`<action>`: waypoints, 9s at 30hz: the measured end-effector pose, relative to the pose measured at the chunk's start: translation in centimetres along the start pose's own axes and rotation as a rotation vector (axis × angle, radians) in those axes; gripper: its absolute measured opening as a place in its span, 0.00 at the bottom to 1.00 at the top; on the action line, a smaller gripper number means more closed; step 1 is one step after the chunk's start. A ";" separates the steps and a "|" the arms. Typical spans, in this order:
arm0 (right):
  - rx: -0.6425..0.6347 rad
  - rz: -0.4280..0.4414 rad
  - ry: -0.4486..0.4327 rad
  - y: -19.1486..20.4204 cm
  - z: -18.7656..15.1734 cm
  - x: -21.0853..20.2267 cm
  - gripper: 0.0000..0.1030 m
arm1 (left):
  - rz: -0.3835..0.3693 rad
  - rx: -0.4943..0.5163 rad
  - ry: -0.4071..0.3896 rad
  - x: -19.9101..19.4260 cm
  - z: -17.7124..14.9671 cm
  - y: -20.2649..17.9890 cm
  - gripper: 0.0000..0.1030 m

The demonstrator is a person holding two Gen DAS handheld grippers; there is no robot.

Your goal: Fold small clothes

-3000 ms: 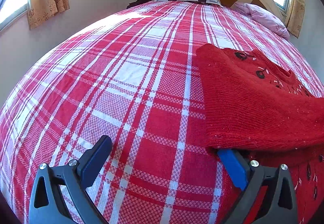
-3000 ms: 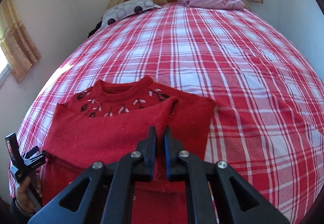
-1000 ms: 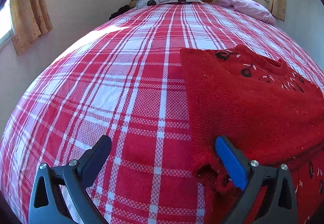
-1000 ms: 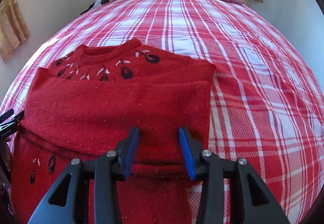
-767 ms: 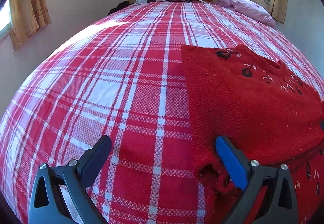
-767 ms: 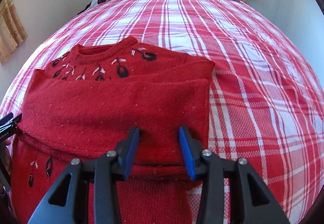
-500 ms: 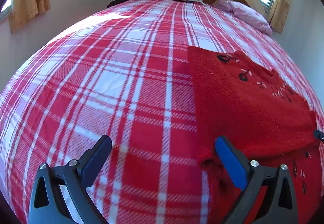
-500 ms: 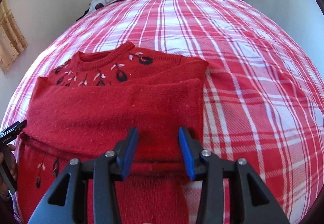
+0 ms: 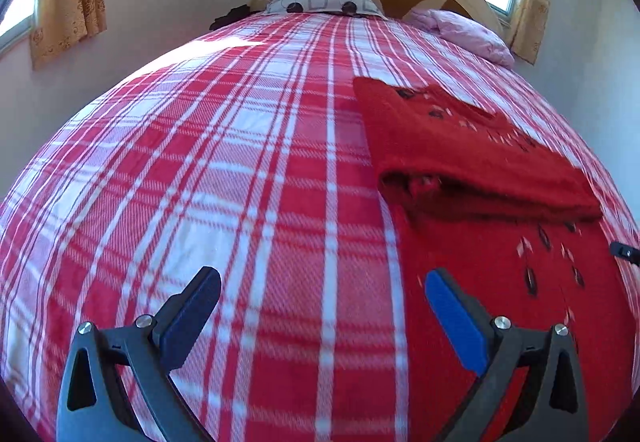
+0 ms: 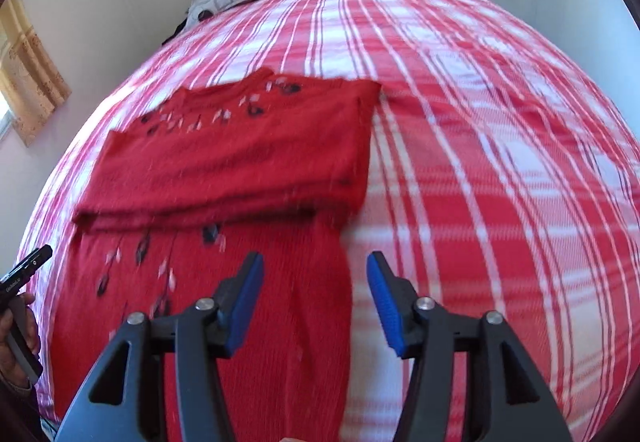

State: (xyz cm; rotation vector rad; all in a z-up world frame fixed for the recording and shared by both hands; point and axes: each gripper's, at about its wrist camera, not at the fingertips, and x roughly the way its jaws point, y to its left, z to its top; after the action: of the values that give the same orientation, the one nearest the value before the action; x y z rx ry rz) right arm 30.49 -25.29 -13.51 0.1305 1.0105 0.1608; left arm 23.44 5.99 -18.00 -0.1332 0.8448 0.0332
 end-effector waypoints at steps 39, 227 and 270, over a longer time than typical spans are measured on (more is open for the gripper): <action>0.137 0.096 -0.020 -1.3 -19.3 -10.3 0.35 | -0.135 0.116 0.103 -10.3 -14.6 -3.2 0.54; -0.133 -0.034 0.012 8.5 7.4 7.9 0.44 | 0.008 0.180 0.000 10.2 10.0 -6.5 0.77; -0.206 -0.042 -0.047 13.9 2.4 6.7 0.56 | -0.070 0.004 0.009 5.5 5.4 -0.6 0.92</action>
State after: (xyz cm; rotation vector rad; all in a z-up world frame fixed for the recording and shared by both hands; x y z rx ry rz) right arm 34.99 -10.44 -15.26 -0.0745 0.9432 0.2213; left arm 31.18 5.94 -18.55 -0.1589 0.8489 -0.0348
